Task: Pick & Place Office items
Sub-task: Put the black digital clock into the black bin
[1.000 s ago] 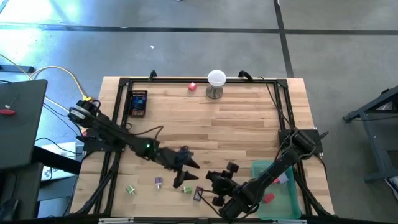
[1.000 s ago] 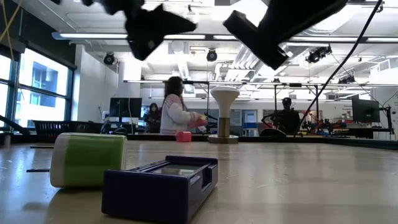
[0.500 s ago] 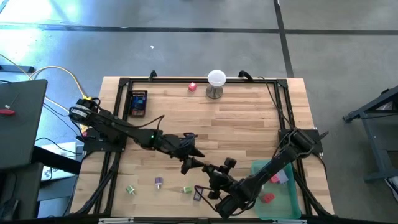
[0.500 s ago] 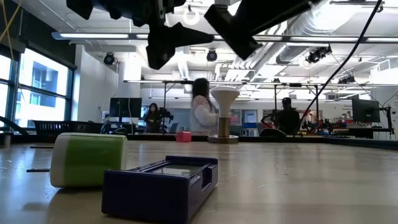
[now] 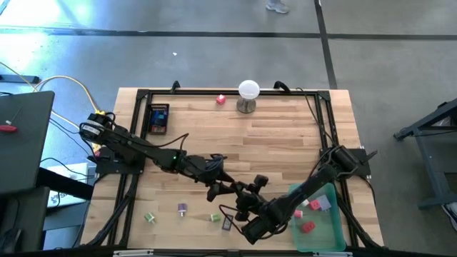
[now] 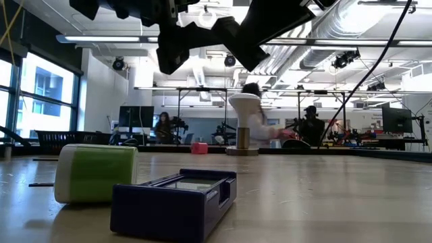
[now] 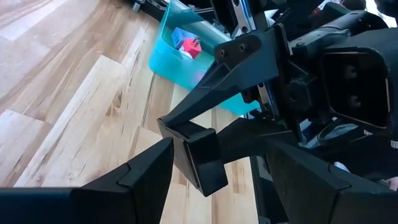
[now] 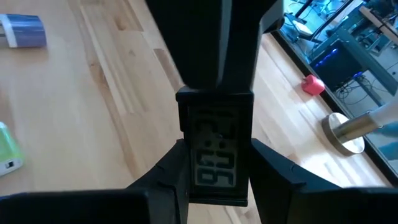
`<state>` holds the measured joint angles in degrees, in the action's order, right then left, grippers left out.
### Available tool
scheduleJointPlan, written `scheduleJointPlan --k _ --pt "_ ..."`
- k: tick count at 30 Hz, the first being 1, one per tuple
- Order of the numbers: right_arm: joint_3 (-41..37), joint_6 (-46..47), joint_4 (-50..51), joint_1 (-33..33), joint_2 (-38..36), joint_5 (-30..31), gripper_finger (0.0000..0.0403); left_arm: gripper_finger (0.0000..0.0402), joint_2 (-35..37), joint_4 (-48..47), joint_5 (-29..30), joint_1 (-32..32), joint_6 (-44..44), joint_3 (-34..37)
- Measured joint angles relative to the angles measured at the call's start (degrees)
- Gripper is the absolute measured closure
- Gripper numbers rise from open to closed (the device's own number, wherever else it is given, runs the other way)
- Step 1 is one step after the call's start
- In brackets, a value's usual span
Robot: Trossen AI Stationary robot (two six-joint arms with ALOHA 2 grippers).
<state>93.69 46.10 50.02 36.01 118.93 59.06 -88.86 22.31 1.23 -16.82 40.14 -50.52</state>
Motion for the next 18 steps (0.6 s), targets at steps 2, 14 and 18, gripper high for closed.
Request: scheduleJointPlan --k 2,14,18 --pt "0.0 0.0 0.0 -0.1 0.0 0.6 0.0289 0.0152 0.0 -0.1 0.0 0.0 0.4 0.0" --pt "0.0 -1.4 -0.9 -0.2 0.0 2.4 0.0289 0.0175 0.0 -0.6 0.8 0.0 0.6 0.0" --pt "0.0 -2.6 -1.3 -0.2 0.0 2.5 0.0289 0.0207 0.0 -0.8 1.3 0.0 0.6 0.0"
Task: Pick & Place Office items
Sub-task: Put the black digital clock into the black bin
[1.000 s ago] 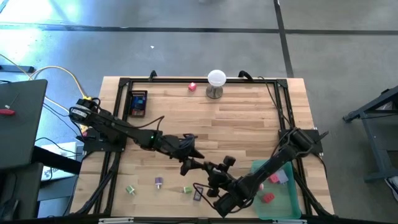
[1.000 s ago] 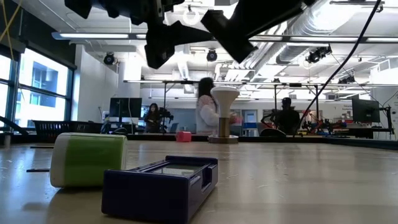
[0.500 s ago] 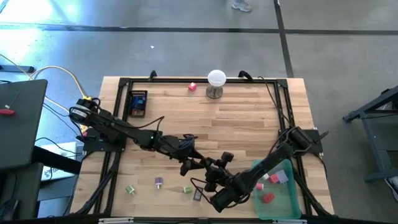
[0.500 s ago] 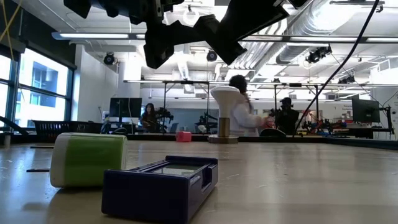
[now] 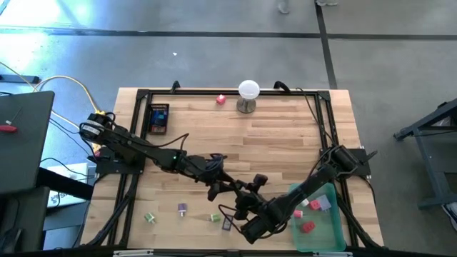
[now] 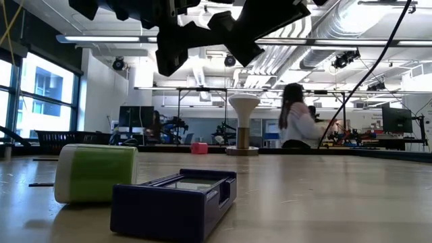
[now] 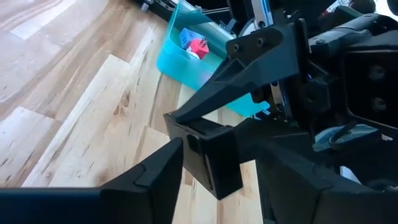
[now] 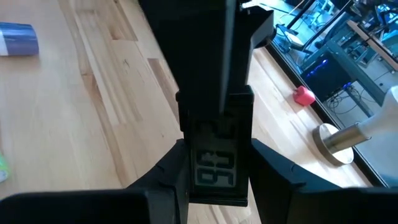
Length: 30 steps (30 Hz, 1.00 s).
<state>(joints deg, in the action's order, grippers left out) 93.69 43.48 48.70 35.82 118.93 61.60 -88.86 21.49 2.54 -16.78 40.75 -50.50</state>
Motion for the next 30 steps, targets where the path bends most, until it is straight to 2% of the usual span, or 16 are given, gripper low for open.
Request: scheduleJointPlan --k 8,15,23,30 --pt "0.0 -0.3 -1.1 -0.8 0.0 -0.5 0.0289 0.0266 -0.5 -0.3 0.8 0.0 0.0 0.0" --pt "0.0 -0.5 -0.7 -1.1 0.0 -1.0 0.0289 0.0301 -0.9 -0.5 2.3 0.0 0.4 0.0" --pt "0.1 -0.2 -1.7 -1.1 -0.1 0.4 0.0217 0.0310 -0.9 -0.7 3.5 0.0 -1.5 0.0" --pt "0.1 -3.2 -1.8 -0.6 -0.1 -0.5 0.0212 0.0350 -0.9 -0.7 3.9 0.0 -3.0 0.0"
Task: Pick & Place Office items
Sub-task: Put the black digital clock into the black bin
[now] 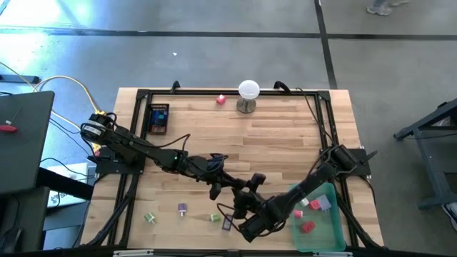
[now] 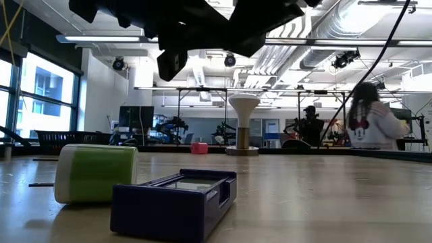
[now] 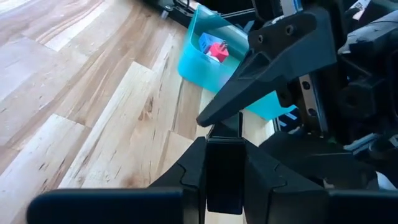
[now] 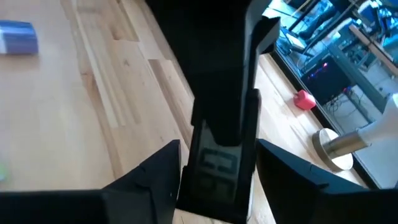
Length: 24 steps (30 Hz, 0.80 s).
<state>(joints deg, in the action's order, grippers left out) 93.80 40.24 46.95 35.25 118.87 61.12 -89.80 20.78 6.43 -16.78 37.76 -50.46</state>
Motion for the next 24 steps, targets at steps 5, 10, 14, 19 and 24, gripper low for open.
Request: scheduleJointPlan --k 5,10,14,19,24 --pt "0.0 -2.8 -1.4 1.2 0.0 0.1 0.0226 0.0351 0.0 0.1 -0.2 -0.1 -0.7 0.0" --pt "0.0 -2.7 -0.3 2.6 0.0 -1.1 0.0230 0.0351 0.0 0.3 -0.4 -0.1 -1.0 0.0" --pt "0.0 -1.2 1.9 4.5 0.0 -1.3 0.0230 0.0351 1.1 -1.1 -1.1 -0.1 -2.3 -0.1" --pt "-0.2 0.2 2.7 7.6 -0.1 -2.9 0.0241 0.0351 4.1 -8.9 0.0 1.2 -2.4 0.0" --pt "-0.1 0.6 2.7 9.2 -0.3 -2.5 0.0261 0.0351 11.1 -18.3 0.6 3.0 -2.4 0.0"
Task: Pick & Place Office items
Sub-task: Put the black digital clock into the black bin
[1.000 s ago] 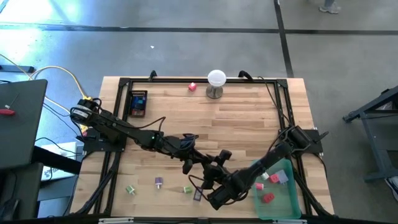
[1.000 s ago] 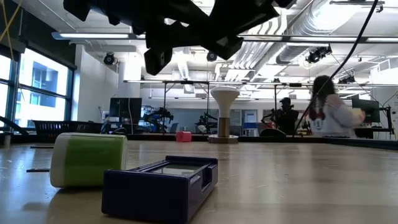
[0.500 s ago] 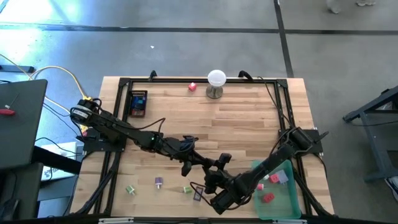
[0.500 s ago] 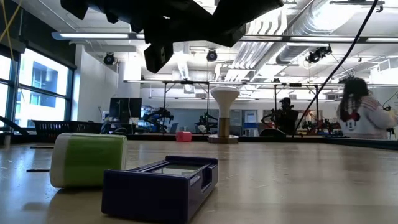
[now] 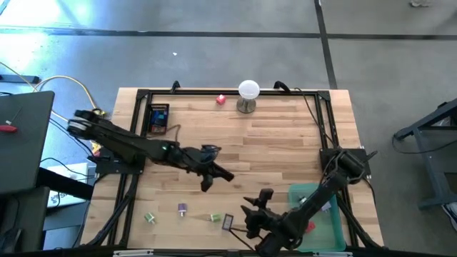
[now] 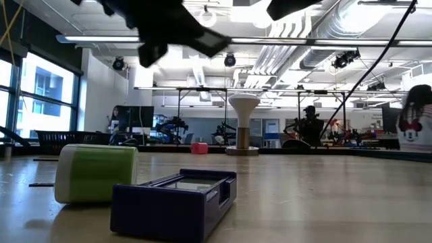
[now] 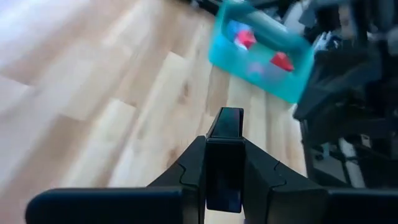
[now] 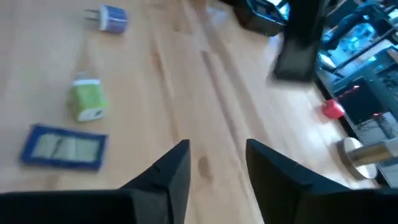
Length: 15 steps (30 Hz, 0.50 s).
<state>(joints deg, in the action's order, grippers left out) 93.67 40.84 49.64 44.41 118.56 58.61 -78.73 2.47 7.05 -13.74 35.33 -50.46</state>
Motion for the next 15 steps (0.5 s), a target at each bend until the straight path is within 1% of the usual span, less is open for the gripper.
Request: scheduleJointPlan --k 1,3,7,10,13,15 --pt "0.0 0.0 -0.1 0.4 0.0 -0.3 0.0265 0.0351 2.2 -2.7 1.3 0.4 0.0 0.0" --pt "0.0 1.3 -0.2 1.0 0.0 -1.5 0.0275 0.0351 7.1 -9.2 6.1 1.0 -0.7 0.0" --pt "0.0 2.9 0.2 1.4 0.0 -2.4 0.0295 0.0351 17.1 -23.6 20.2 2.1 0.7 0.0" --pt "0.0 3.0 0.5 1.3 0.0 -2.2 0.0309 0.0351 24.1 -36.2 29.2 3.5 5.5 -0.1" --pt "0.0 3.1 0.4 1.3 0.0 -2.6 0.0321 0.0351 29.4 -49.7 34.7 6.1 12.5 -0.1" --pt "0.0 3.1 0.3 1.0 0.0 -3.6 0.0327 0.0351 31.5 -58.4 38.4 8.6 17.8 0.0"
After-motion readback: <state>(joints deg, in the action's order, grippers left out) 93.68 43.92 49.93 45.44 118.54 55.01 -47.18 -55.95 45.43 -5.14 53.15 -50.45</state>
